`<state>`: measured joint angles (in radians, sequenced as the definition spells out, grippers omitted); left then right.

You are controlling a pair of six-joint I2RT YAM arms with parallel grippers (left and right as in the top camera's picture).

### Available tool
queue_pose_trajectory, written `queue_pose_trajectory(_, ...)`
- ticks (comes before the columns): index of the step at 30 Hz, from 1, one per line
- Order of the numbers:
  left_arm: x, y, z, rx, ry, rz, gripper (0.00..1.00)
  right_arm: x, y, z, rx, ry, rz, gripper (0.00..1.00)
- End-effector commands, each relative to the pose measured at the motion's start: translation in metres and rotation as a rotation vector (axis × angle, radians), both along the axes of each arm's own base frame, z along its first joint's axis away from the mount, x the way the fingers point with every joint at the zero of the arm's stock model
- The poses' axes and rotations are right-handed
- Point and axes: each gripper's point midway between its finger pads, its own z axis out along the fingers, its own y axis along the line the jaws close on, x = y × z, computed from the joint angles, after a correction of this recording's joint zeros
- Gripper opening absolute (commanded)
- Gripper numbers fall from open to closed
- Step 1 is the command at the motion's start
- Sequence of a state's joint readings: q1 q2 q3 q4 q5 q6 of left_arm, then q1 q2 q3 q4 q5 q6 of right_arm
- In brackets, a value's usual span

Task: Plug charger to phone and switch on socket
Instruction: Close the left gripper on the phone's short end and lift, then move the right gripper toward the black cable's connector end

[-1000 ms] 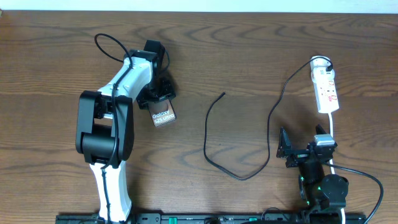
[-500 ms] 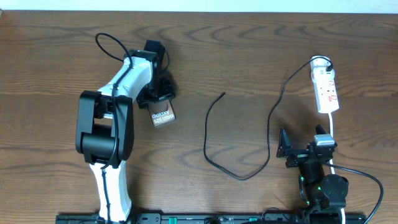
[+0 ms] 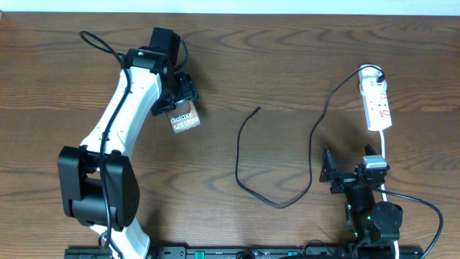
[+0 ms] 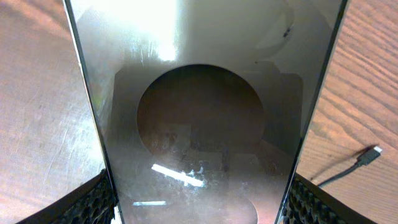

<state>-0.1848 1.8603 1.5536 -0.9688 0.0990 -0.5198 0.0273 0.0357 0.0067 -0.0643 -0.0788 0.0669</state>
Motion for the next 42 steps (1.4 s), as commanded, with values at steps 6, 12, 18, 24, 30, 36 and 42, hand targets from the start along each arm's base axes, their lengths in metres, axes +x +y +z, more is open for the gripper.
queue_pose_trajectory(6,-0.014,-0.005,0.013,-0.068,0.049,0.1,0.66,0.0,0.001,-0.001,-0.001,0.003,0.005,0.99)
queue_pose_trajectory(12,-0.018,-0.013,0.014,-0.113,0.071,0.09,0.66,0.0,0.001,-0.001,-0.001,0.003,0.005,0.99)
queue_pose_trajectory(18,-0.021,-0.016,0.014,-0.135,0.084,0.087,0.66,0.0,0.001,-0.001,-0.001,0.003,0.005,0.99)
queue_pose_trajectory(24,-0.022,-0.024,0.017,-0.214,0.102,0.088,0.65,0.0,-0.002,-0.001,-0.003,0.003,-0.011,0.99)
queue_pose_trajectory(30,-0.024,-0.014,0.017,-0.233,0.123,0.119,0.62,0.0,-0.002,-0.001,-0.002,0.003,-0.01,0.99)
queue_pose_trajectory(36,-0.025,-0.007,0.017,-0.232,0.131,0.139,0.62,0.0,0.002,0.0,0.053,0.005,0.005,0.99)
queue_pose_trajectory(42,-0.024,-0.007,0.017,-0.233,0.127,0.139,0.62,-0.002,0.014,0.0,0.129,0.016,0.069,0.99)
